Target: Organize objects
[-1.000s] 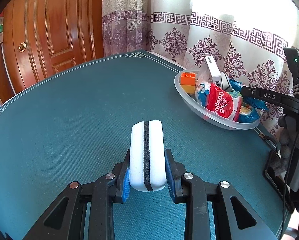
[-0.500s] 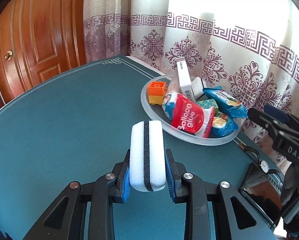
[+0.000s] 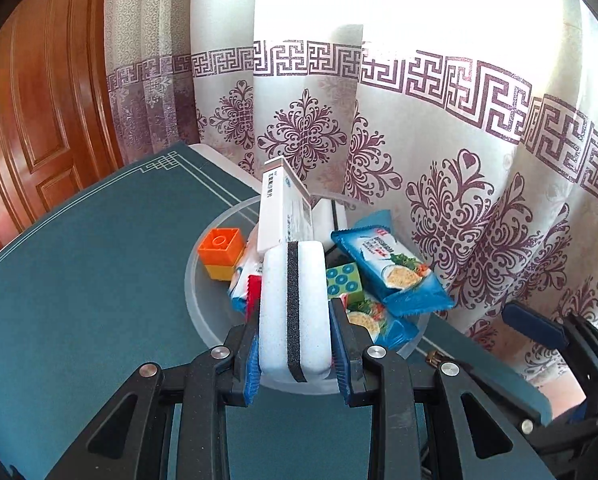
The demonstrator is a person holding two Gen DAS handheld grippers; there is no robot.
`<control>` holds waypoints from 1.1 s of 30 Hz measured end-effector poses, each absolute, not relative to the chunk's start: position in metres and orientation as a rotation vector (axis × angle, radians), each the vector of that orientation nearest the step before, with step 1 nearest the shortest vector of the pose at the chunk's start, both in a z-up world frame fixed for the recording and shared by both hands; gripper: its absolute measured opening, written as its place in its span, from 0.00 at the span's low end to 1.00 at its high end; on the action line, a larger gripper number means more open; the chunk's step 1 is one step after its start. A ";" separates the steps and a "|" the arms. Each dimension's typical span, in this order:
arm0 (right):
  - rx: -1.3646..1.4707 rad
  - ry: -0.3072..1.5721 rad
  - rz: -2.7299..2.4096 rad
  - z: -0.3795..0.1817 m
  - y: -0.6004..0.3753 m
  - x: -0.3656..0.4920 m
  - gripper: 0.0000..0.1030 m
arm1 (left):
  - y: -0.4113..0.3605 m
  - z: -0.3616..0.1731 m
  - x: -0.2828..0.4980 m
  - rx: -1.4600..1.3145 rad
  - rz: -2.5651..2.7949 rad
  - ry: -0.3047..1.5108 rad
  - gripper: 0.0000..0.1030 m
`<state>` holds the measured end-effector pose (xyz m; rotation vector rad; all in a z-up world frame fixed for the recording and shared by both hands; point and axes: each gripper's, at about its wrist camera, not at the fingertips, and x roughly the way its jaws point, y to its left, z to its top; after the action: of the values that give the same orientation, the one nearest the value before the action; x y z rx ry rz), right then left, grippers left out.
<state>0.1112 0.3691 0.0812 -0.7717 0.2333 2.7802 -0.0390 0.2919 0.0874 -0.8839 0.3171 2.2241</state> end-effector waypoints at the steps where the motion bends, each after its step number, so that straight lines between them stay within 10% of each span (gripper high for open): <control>1: -0.769 0.243 2.781 0.081 0.371 0.111 0.70 | 0.298 0.088 -0.041 -0.885 2.221 0.320 0.30; 13: -0.782 0.305 2.782 0.075 0.382 0.108 0.70 | 0.335 0.064 -0.071 -1.011 2.109 0.271 0.32; 21: -0.782 0.308 2.778 0.075 0.382 0.107 0.70 | 0.327 0.074 -0.061 -0.936 2.140 0.280 0.84; 33: -0.825 0.320 2.780 0.079 0.377 0.107 0.78 | 0.289 0.100 -0.052 -0.892 2.344 0.290 0.99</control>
<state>0.1068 0.3768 0.0786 -0.8248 0.3197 2.7804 -0.0517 0.2891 0.0996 -0.8918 0.2898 2.3435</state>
